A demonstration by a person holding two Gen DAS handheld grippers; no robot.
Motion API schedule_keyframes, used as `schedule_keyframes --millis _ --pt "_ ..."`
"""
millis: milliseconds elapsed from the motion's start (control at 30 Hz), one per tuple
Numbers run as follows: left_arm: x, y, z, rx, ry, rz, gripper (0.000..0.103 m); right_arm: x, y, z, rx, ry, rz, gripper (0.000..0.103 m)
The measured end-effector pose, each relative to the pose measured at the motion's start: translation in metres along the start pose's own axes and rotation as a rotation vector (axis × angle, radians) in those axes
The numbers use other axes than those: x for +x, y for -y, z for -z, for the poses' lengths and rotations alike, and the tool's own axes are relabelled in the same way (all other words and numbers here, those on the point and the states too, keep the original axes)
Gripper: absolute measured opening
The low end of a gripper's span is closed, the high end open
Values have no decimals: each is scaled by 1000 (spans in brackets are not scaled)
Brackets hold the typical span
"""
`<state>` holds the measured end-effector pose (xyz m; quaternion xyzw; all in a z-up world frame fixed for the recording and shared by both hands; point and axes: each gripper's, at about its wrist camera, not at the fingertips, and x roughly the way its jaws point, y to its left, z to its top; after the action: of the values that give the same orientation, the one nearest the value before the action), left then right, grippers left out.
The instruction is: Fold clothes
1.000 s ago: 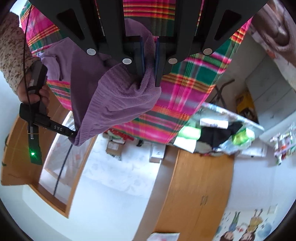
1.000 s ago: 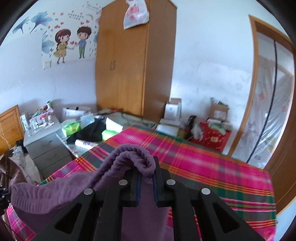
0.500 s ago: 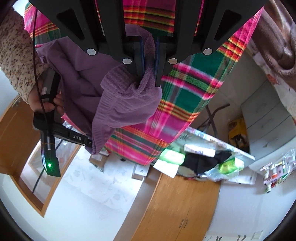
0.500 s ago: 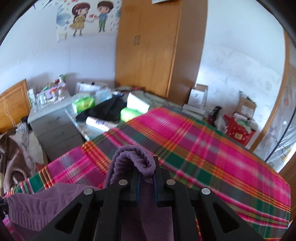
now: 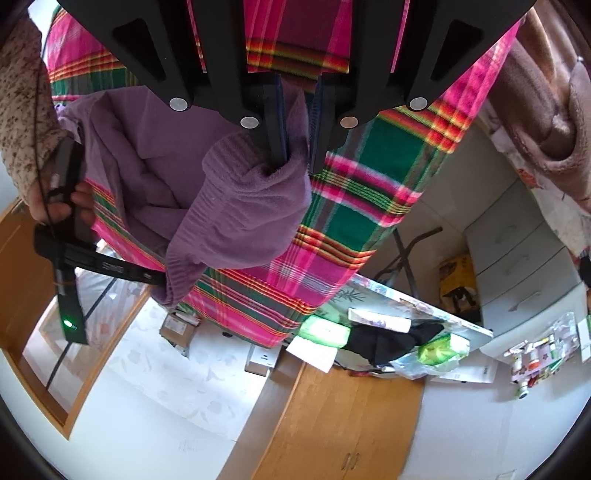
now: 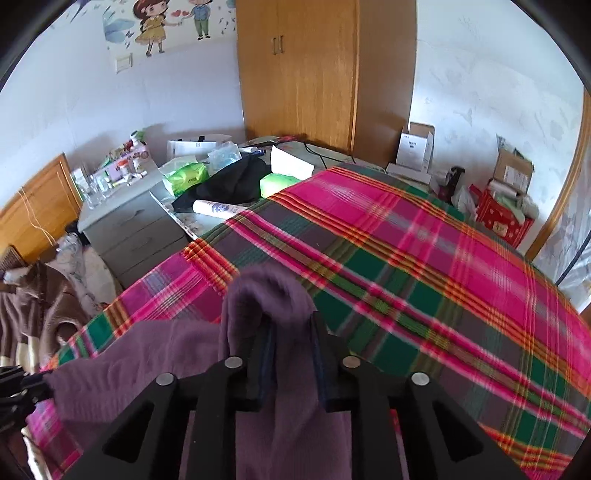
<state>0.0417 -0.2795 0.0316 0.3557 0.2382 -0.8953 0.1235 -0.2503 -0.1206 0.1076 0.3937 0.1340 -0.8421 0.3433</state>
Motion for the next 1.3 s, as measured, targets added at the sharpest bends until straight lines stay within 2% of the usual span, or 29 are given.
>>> schedule_keyframes --millis 200,300,467,533,633,833,867,900,933,1033,1300 --pt "-17 18 -3 54 28 -13 14 -44 27 32 64 21 -16 25" --pt "-25 38 -7 100 38 36 21 -64 44 53 103 29 -9 26" --pt "-26 76 -15 195 34 112 24 -96 76 93 168 21 42 26" --pt "-19 91 -19 211 3 136 28 -110 89 109 196 19 65 26" --pt "-2 118 -23 238 -65 223 29 -128 106 134 239 11 90 29" --pt "30 168 -17 302 -173 278 30 -146 114 179 280 -5 109 32" --pt "34 177 -15 320 -189 281 33 -147 114 185 281 -8 112 33" --pt "37 186 -13 339 -204 283 45 -147 113 192 284 -15 118 33" --pt "42 191 -12 350 -217 282 47 -147 113 196 283 -20 123 33" --pt "55 206 -12 363 -251 260 47 -146 111 206 273 -29 136 34" --pt "72 225 -6 391 -299 150 47 -139 91 207 226 -11 47 38"
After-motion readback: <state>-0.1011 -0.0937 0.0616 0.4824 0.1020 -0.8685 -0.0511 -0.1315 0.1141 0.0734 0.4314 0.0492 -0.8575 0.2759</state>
